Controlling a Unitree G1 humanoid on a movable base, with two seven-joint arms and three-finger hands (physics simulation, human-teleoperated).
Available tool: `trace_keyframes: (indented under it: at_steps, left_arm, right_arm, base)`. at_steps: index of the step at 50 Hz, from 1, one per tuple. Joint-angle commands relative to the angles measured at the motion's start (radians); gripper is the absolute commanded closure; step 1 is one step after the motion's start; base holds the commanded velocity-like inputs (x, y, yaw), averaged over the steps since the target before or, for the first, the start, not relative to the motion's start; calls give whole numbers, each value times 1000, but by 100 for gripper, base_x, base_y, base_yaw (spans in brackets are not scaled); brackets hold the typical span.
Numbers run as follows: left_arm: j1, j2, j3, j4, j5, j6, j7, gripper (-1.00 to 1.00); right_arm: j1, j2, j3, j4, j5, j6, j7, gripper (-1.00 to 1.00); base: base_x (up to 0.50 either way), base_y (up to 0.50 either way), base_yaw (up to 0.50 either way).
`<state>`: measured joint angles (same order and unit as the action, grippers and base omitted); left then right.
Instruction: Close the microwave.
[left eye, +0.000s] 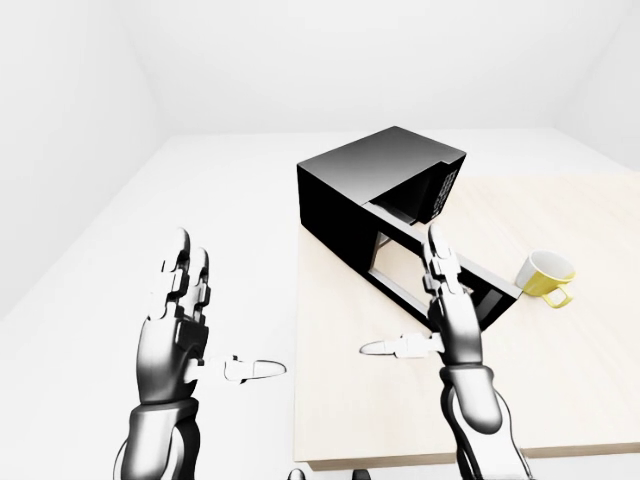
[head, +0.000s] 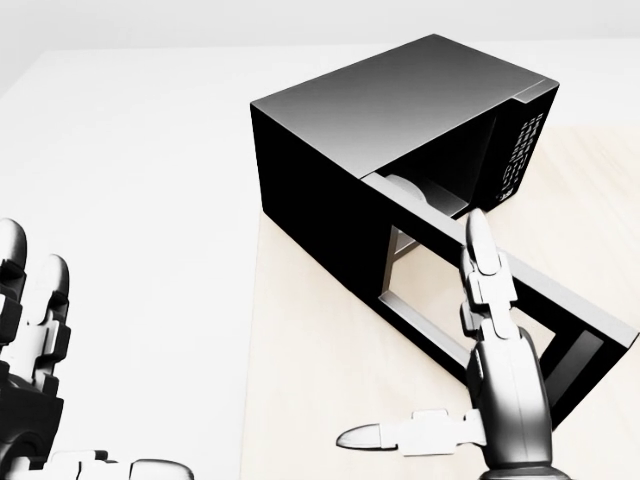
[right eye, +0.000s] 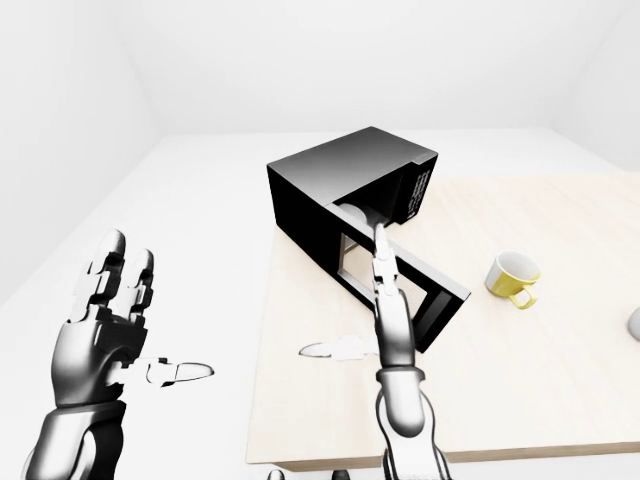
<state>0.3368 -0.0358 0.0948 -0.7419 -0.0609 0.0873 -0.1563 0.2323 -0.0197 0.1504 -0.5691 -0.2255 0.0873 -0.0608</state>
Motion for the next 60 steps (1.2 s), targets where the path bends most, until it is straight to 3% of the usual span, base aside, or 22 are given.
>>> trace_keyframes:
  at_steps: [1,13,20,34,42,48,60]
  left_arm:
    - [1,0,-4,5,2,0,2,-100]
    - [-2,2,-6,9,4,0,6,-100]
    - [-5,4,-9,17,8,0,8,-100]
    - [2,4,-13,8,8,0,7,-100]
    - [11,5,-24,9,14,0,9,-100]
    - [5,6,-18,10,9,0,9,-100]
    - [7,6,-23,13,13,0,9,-100]
  right_arm:
    - [-52,12,-13,175,4,0,-7,-100]
    - [-155,26,-58,464,21,-107,-18,-100]
    - [-187,30,-75,552,25,-141,-20,-100]
    - [-203,32,-84,587,28,-156,-26,-100]
    - [-238,32,-98,614,32,-153,-38,-100]
    - [-283,33,-104,628,32,-132,-44,-100]
    - [-385,22,-134,722,42,-135,-59,-100]
  base:
    - [0,0,0]
    - [0,0,0]
    - [0,0,0]
    - [0,0,0]
    - [0,0,0]
    - [0,0,0]
    - [0,0,0]
